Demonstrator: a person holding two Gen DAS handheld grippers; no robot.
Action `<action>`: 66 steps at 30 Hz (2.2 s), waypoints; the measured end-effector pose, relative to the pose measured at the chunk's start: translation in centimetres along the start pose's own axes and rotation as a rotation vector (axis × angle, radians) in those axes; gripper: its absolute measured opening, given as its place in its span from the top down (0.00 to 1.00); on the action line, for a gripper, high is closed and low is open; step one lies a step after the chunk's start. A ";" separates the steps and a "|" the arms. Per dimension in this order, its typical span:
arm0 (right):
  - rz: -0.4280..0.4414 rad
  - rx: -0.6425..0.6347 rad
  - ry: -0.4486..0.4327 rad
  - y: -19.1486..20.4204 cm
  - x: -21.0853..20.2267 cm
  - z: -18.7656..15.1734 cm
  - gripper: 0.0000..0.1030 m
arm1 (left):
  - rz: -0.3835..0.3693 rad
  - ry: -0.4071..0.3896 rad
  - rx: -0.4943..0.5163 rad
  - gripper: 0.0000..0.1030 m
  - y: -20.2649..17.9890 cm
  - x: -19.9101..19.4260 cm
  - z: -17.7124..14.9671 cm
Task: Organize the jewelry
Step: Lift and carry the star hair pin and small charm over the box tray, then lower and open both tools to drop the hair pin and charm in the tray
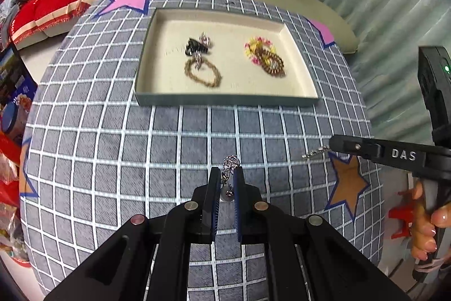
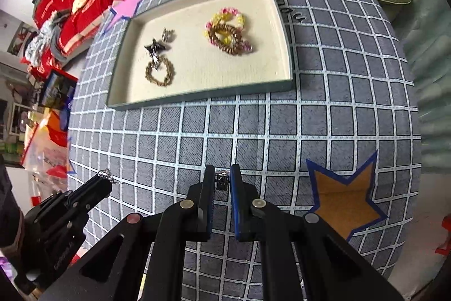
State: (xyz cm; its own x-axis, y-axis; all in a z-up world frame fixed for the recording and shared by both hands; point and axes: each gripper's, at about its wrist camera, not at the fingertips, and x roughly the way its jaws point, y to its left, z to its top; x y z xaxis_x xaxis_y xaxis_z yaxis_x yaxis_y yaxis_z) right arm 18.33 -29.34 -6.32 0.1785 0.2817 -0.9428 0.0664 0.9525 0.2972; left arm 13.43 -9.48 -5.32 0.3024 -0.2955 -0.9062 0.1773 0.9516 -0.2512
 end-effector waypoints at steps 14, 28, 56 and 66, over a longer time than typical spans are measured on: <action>0.018 0.021 -0.066 0.1 -2.4 4.1 0.89 | 0.030 -0.066 -0.010 0.83 1.5 -1.2 4.2; 0.049 -0.012 -0.078 1.3 -0.6 9.9 0.89 | 0.060 -0.091 -0.009 0.83 2.4 1.1 9.7; 0.065 0.008 0.004 -0.9 8.5 14.3 0.86 | 0.180 0.014 0.004 0.83 3.6 11.5 13.2; 0.041 0.009 0.008 -1.4 9.0 14.0 0.54 | 0.255 0.012 0.041 0.82 3.1 11.8 13.1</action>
State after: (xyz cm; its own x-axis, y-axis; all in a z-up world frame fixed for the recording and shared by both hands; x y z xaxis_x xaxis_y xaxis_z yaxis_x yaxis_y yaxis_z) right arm 33.55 -29.73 -13.12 0.1735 0.3218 -0.9308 0.0678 0.9390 0.3373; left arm 29.80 -11.13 -12.29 0.3307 -0.0447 -0.9427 0.1342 0.9910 0.0001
